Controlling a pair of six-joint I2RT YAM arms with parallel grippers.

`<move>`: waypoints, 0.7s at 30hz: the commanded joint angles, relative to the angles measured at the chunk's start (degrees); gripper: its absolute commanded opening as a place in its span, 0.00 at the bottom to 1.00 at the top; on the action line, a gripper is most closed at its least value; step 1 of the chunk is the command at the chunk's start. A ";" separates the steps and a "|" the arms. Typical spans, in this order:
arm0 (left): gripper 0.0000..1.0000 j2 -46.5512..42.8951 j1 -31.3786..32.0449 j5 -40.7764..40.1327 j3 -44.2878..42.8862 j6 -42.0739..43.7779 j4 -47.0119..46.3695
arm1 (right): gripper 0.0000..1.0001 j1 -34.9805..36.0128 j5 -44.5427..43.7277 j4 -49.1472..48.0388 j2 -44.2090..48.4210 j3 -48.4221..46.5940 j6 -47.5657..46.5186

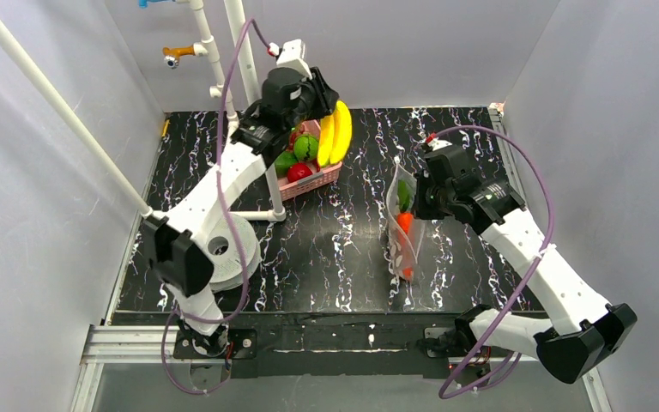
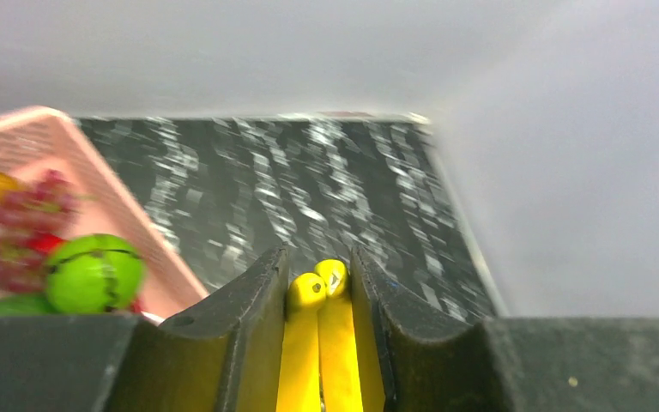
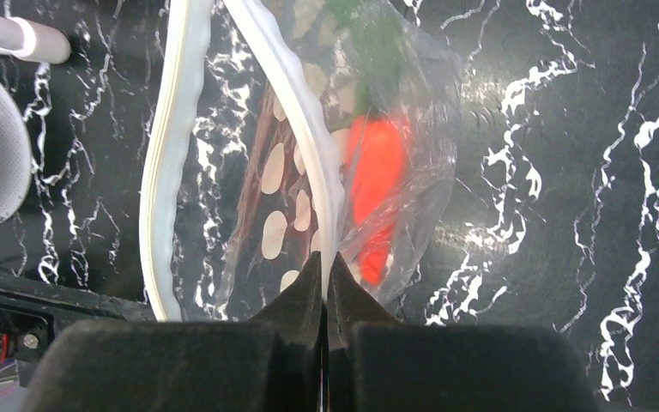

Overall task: Place the food in the zip-top bag and seal the zipper
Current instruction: Place the fake fruit in the zipper food storage bag.

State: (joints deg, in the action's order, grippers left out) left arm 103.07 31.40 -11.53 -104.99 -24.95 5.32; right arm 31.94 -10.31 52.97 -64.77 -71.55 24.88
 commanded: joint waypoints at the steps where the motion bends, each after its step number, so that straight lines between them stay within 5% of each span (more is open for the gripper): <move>1: 0.00 -10.96 0.13 22.93 6.11 -14.04 2.28 | 0.01 -0.15 2.15 -4.22 -1.02 -3.82 0.78; 5: 0.00 -19.05 0.35 31.72 13.22 -22.88 -2.77 | 0.01 -0.17 5.37 -5.54 -2.12 -4.52 1.88; 10: 0.00 -27.85 4.44 33.68 28.29 -34.48 -25.21 | 0.01 -0.13 9.85 -7.64 -3.10 -4.27 5.05; 17: 0.00 -32.25 11.39 19.37 36.09 -40.56 -31.87 | 0.01 1.12 14.00 -14.61 -1.30 -1.03 13.71; 21: 0.00 -29.64 11.64 20.45 36.36 -41.84 -36.48 | 0.01 2.15 14.90 -19.59 0.47 1.93 17.30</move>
State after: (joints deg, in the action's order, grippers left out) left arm 72.77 43.00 12.75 -68.95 -62.98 -22.68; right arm 33.10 2.04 41.60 -67.07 -71.66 36.82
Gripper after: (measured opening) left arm 0.285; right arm 0.023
